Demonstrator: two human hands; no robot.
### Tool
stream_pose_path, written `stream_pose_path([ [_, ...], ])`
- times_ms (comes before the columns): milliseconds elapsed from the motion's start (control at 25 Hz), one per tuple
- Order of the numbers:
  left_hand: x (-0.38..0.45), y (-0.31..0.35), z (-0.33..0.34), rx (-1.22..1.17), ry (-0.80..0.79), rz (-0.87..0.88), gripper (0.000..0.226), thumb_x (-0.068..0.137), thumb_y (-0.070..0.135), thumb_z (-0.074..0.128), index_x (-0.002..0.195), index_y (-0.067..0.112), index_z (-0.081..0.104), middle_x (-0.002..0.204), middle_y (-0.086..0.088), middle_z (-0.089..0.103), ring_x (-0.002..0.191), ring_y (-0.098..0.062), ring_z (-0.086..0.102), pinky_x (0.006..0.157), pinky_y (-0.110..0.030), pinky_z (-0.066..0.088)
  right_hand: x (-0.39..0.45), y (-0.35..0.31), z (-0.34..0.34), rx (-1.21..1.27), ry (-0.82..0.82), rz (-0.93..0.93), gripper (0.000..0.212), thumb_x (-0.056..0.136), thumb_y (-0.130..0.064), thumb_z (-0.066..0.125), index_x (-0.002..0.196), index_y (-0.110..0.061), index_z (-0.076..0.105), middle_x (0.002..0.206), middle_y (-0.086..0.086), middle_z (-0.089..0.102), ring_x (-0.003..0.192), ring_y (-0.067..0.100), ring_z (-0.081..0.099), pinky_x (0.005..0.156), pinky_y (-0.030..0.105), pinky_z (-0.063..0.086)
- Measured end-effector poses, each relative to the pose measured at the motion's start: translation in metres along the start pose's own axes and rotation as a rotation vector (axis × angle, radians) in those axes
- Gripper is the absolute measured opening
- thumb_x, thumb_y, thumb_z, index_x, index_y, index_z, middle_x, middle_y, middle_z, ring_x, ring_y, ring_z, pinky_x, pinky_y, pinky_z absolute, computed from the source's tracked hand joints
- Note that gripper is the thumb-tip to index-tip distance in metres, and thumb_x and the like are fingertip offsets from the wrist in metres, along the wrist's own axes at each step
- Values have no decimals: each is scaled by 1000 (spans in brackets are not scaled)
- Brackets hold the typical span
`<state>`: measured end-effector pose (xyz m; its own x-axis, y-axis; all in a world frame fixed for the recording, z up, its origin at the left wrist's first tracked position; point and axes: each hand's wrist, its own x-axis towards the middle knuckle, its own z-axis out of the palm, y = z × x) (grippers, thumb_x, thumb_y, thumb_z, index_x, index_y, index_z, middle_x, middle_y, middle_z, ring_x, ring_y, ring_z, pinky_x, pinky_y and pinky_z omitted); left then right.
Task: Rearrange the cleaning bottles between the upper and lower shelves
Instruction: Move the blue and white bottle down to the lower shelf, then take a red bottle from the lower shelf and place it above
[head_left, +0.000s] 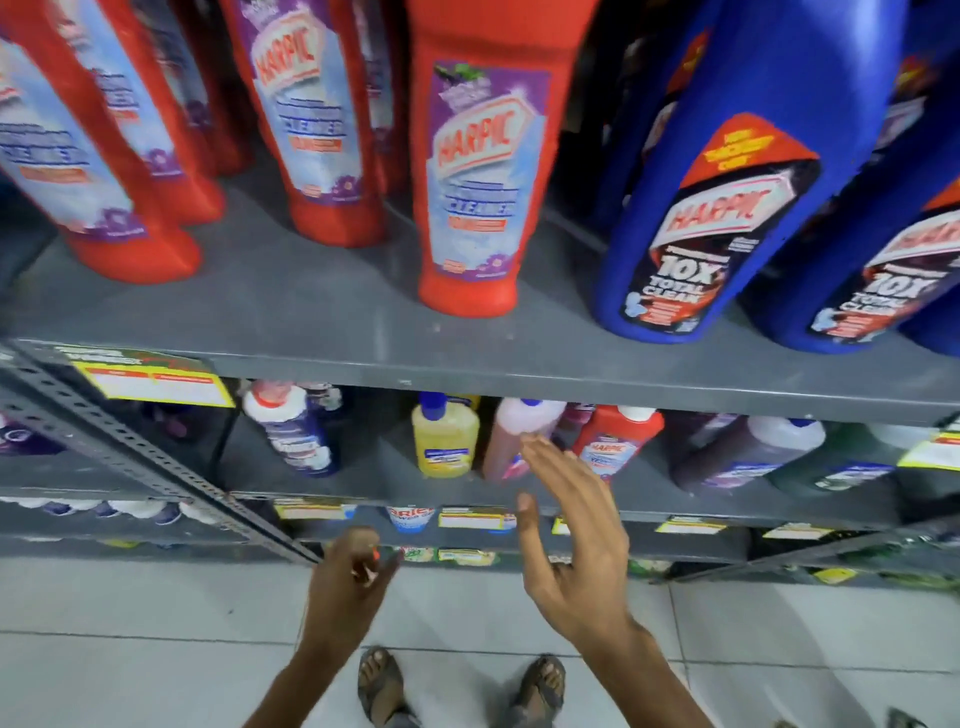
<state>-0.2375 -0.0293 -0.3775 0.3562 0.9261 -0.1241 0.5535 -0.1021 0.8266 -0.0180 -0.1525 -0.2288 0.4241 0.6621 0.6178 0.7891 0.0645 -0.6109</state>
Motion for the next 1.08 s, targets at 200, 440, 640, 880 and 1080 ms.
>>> stream_pose_path([
  [200,-23,85,114,-143,-174,148,31,83,32,81,111,31,67,99,16,72,91,-4,70,77,-20,57,-62,112,-59,-60,-85,262,49,99,-12,67,148,-13,60,155,-5,61,145,18,56,115,55,48],
  [440,16,177,187,-172,-174,171,79,85,24,87,150,3,46,148,-6,58,134,-15,57,111,-10,42,-79,214,-70,-142,-299,549,69,109,-44,48,167,-12,30,176,6,28,162,27,31,129,55,34],
  [640,65,200,204,-205,-332,118,73,83,14,88,144,7,47,137,-10,67,123,-13,68,108,-35,53,-72,264,-36,-270,-491,556,71,110,-47,33,167,-5,28,176,14,26,164,31,27,132,52,27],
  [880,82,190,210,-252,-362,-21,44,82,-2,85,112,17,59,109,1,73,91,11,72,97,-27,61,-86,284,-29,-363,-619,452,80,107,-61,-3,171,-12,4,179,3,-7,167,19,-6,137,39,1],
  [1080,73,197,199,-258,-349,27,58,79,1,89,130,4,60,114,-6,73,100,-6,72,99,-21,59,-85,280,-26,-381,-613,476,73,110,-48,8,170,-7,15,179,8,6,168,26,4,133,36,-3],
])
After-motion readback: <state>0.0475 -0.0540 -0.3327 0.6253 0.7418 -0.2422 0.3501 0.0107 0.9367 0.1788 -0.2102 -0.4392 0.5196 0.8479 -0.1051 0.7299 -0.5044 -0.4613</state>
